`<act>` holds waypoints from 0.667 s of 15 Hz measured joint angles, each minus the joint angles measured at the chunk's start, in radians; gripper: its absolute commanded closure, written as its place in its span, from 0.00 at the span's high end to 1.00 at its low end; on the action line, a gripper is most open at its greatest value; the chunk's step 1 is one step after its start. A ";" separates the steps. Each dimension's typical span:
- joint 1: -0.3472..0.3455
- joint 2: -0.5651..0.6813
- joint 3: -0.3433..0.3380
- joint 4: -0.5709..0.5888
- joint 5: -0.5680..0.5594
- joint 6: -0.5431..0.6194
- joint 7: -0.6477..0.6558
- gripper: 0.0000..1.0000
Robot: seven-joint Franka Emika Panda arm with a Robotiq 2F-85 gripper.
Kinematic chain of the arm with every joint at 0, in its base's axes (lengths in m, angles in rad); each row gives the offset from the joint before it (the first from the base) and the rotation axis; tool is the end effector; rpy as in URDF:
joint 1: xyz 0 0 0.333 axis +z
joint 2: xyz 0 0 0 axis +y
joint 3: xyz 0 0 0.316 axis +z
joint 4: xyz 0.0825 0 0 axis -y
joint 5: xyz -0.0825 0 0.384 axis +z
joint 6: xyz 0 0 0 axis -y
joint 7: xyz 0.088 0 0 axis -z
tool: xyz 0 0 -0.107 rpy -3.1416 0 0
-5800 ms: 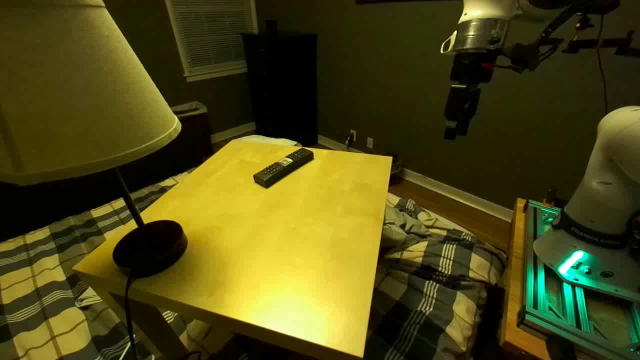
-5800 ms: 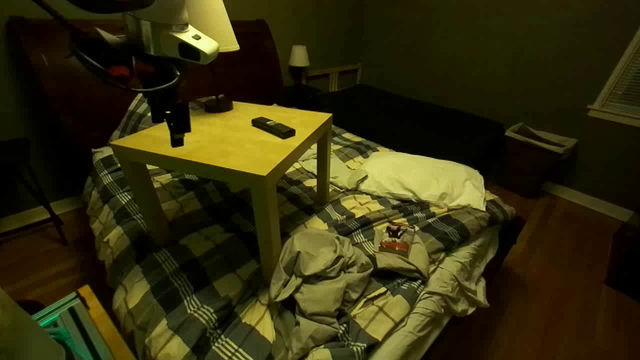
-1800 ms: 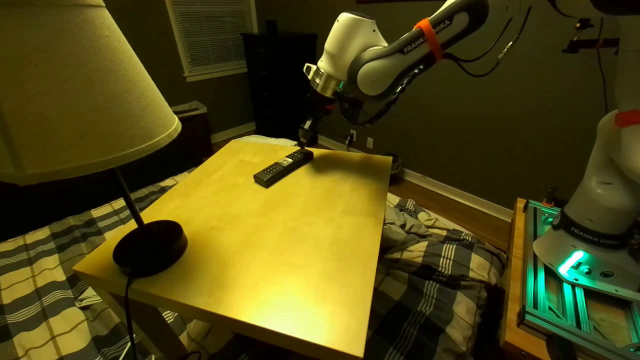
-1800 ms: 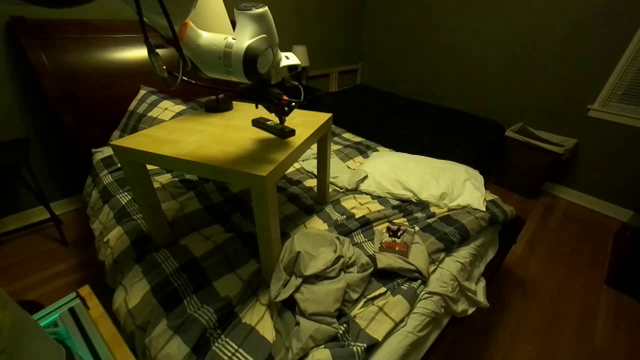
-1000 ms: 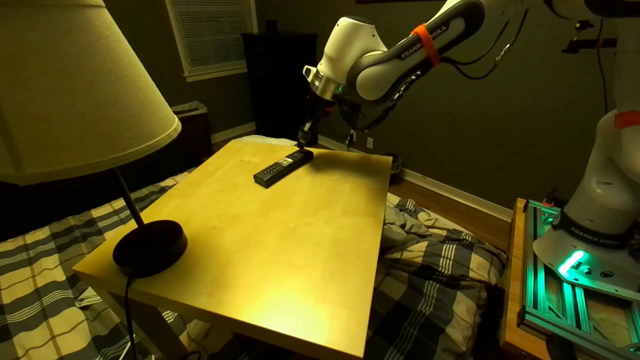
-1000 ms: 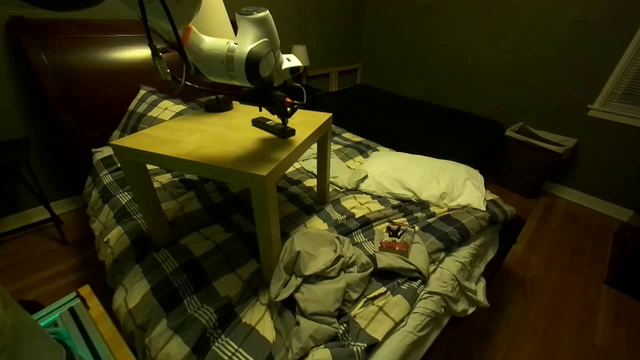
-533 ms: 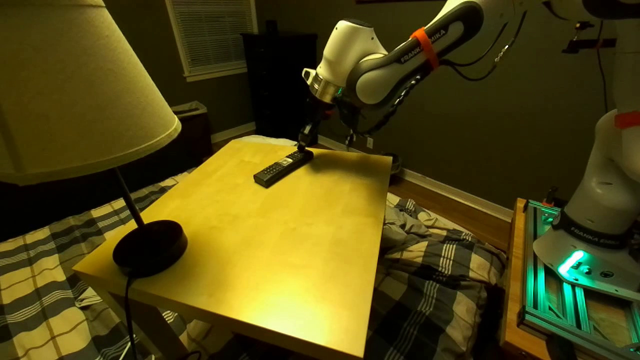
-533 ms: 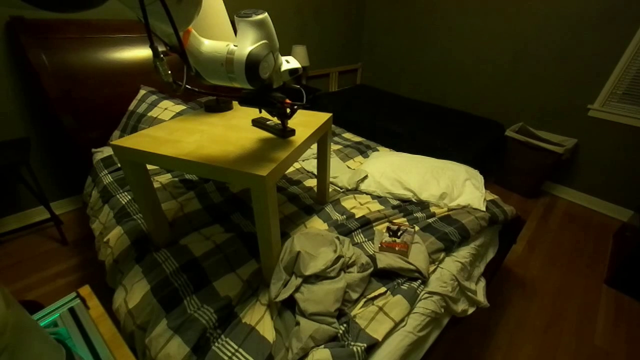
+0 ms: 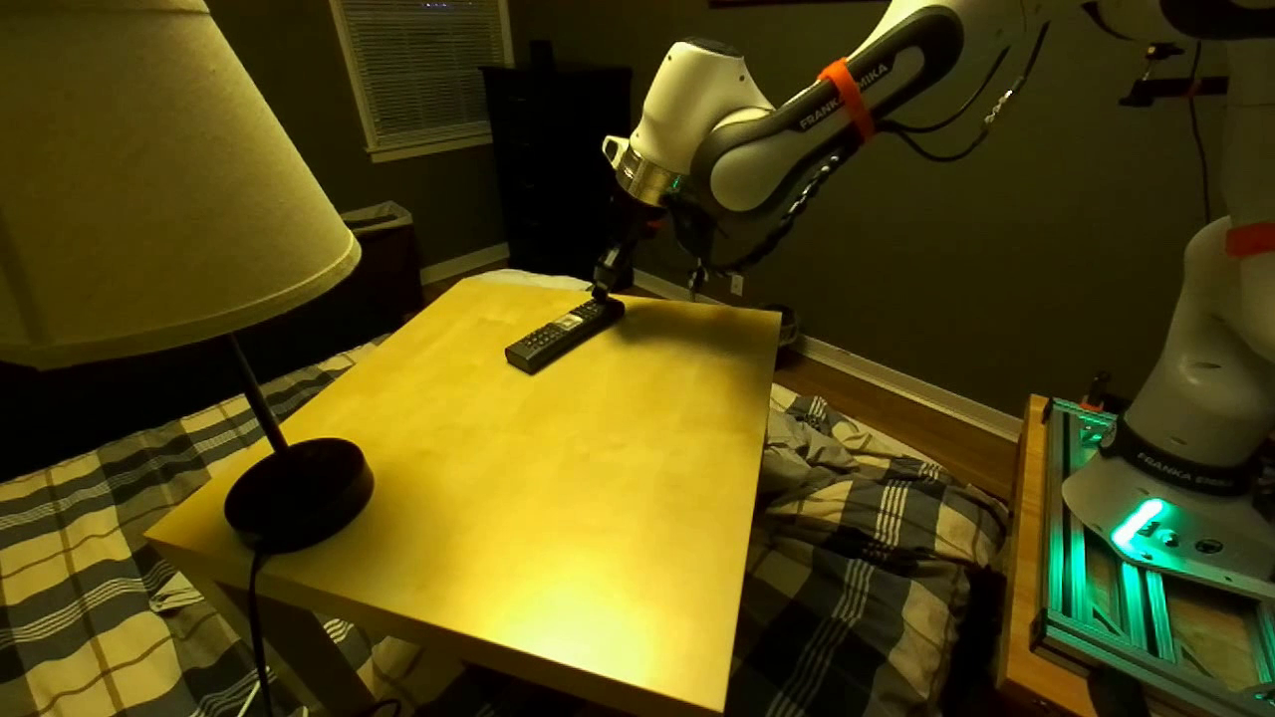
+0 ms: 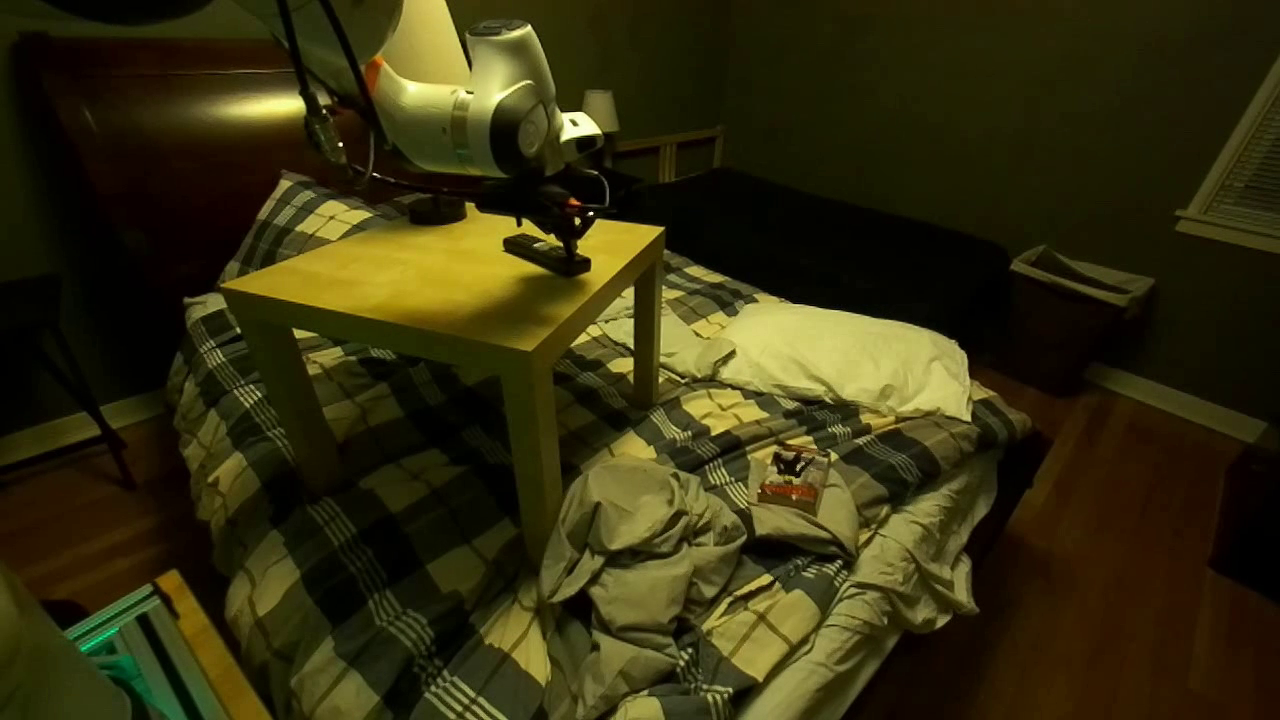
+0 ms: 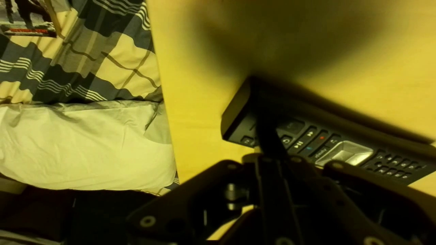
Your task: Press a button on the remote controller
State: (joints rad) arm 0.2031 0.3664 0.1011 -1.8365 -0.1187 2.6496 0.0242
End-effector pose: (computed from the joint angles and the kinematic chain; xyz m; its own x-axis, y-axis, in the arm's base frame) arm 0.6441 0.1991 0.3807 0.8404 0.3254 0.4333 0.3384 -0.9397 0.0492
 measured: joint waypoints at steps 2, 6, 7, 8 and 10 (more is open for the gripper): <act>0.004 0.000 -0.007 0.000 -0.009 0.004 0.017 0.00; 0.012 0.003 -0.015 0.000 -0.015 0.009 0.038 0.00; 0.014 0.003 -0.016 0.000 -0.016 0.012 0.041 0.00; 0.016 0.004 -0.016 0.000 -0.016 0.016 0.046 0.00; 0.021 0.005 -0.019 0.000 -0.023 0.022 0.056 0.00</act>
State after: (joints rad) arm 0.2244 0.3716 0.0824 -1.8361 -0.1416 2.6720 0.0799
